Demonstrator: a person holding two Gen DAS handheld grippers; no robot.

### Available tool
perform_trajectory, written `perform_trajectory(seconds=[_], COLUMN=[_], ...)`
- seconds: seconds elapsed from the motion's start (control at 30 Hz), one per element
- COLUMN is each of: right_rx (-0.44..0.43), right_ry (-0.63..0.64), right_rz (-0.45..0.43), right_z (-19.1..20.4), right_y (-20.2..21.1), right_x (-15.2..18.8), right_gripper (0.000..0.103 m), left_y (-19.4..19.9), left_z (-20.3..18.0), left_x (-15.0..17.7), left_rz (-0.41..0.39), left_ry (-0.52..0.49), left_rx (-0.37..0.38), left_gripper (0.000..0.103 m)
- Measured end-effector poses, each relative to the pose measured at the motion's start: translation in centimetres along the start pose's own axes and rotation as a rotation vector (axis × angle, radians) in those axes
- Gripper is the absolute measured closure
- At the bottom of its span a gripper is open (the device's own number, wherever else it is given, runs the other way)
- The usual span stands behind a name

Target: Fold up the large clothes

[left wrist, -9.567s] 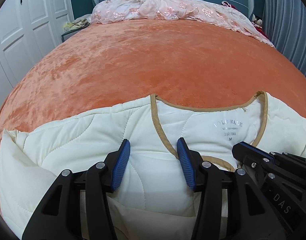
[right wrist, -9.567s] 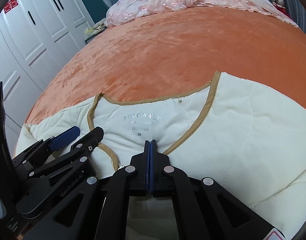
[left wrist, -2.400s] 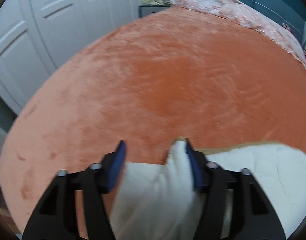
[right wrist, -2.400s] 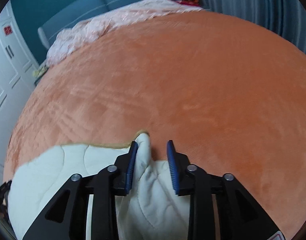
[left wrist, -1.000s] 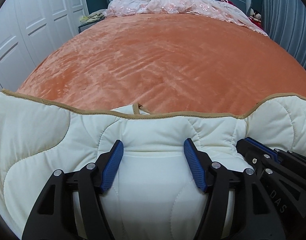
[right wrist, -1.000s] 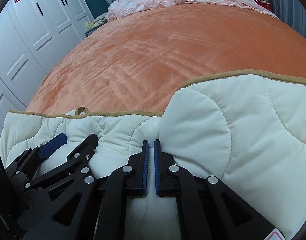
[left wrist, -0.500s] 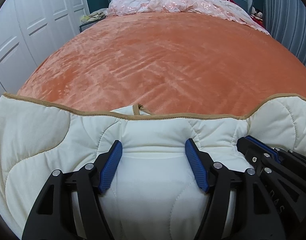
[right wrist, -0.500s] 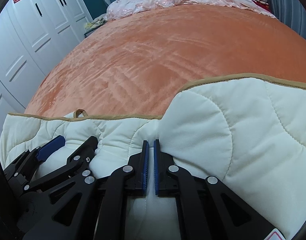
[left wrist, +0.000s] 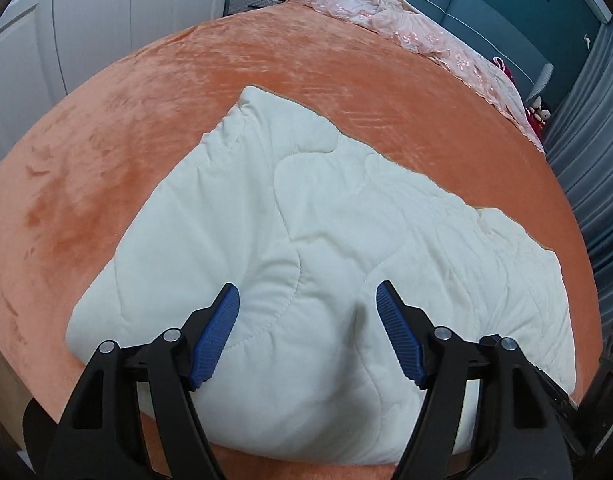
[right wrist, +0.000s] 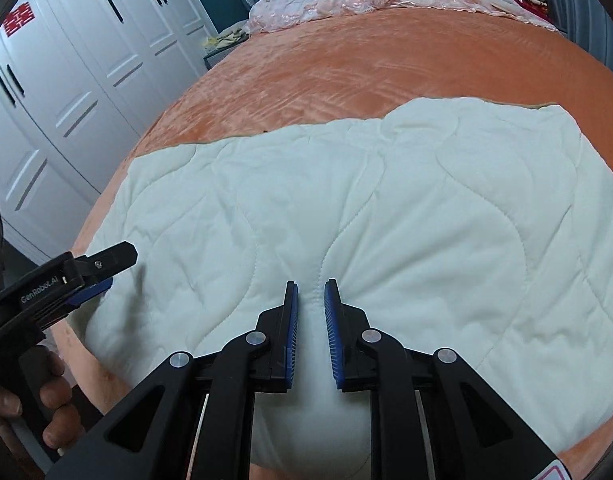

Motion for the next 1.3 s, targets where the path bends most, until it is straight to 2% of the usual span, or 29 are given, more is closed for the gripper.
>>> perform_trajectory(seconds=[0.1, 0.17, 0.2, 0.23, 0.53, 0.67, 0.73, 0.83, 0.93, 1.1, 1.13, 1.23, 1.3], right_rx=[0.021, 0.040, 0.041, 0.042, 0.089, 0.095, 0.076, 0.012, -0.017, -0.002, 0.001, 0.007, 0.015], right_ry=[0.017, 0.012, 0.011, 0.011, 0.042, 0.015, -0.019, -0.036, -0.023, -0.004, -0.006, -0.004, 0.011], right_rz=[0.002, 0.012, 0.015, 0.019, 0.004, 0.018, 0.027, 0.026, 0.056, 0.083, 0.088, 0.094, 0.093], right_z=[0.2, -0.4, -0.6, -0.8, -1.0, -0.9, -0.6, 0.4, 1.5, 2.3, 2.2, 2.0, 2.0], right_y=[-0.3, -0.7, -0.8, -1.0, -2.8, -2.7, -1.4, 1.0, 2.1, 1.6, 1.3, 0.5, 0.3], right_x=[0.5, 0.6, 0.8, 1.0, 1.2, 0.6, 0.1, 0.2, 1.7, 3.4, 3.5, 3.7, 3.7], right_gripper=[0.088, 0.096, 0.097, 0.100, 0.102, 0.101, 0.097, 0.094, 0.094, 0.093, 0.093, 0.094, 0.094], left_y=[0.1, -0.7, -1.0, -1.3, -3.7, -3.4, -1.8, 1.6, 4.0, 5.3, 5.0, 3.4, 2.6], left_z=[-1.3, -2.2, -2.5, -2.7, -3.0, -3.0, -2.5, -0.2, 3.7, 9.5, 10.3, 11.1, 10.7], left_x=[0.9, 2.0, 2.5, 2.9, 4.0, 3.6, 3.0, 2.5, 3.0, 4.5, 4.9, 5.8, 5.5], left_rz=[0.017, 0.020, 0.014, 0.010, -0.028, -0.030, -0.035, -0.048, -0.016, 0.006, 0.028, 0.080, 0.074], left_ry=[-0.045, -0.106, -0.137, -0.154, -0.233, -0.232, -0.201, -0.118, 0.013, 0.203, 0.244, 0.386, 0.407], left_rx=[0.023, -0.023, -0.047, -0.061, -0.115, -0.105, -0.095, -0.080, -0.078, -0.161, -0.150, -0.040, -0.012], left_gripper=[0.034, 0.034, 0.034, 0.031, 0.018, 0.017, 0.024, 0.021, 0.017, 0.016, 0.016, 0.015, 0.012])
Point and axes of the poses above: each gripper's, at about its wrist camera, not at the fingertips, and y roughly against the way its jaws point, z to its left, x to its underside, the point moved 3 cm from there along -y, roughly the way its jaws point, and after that the axes turned 10 degrees about -z, right-handed, at the moved point
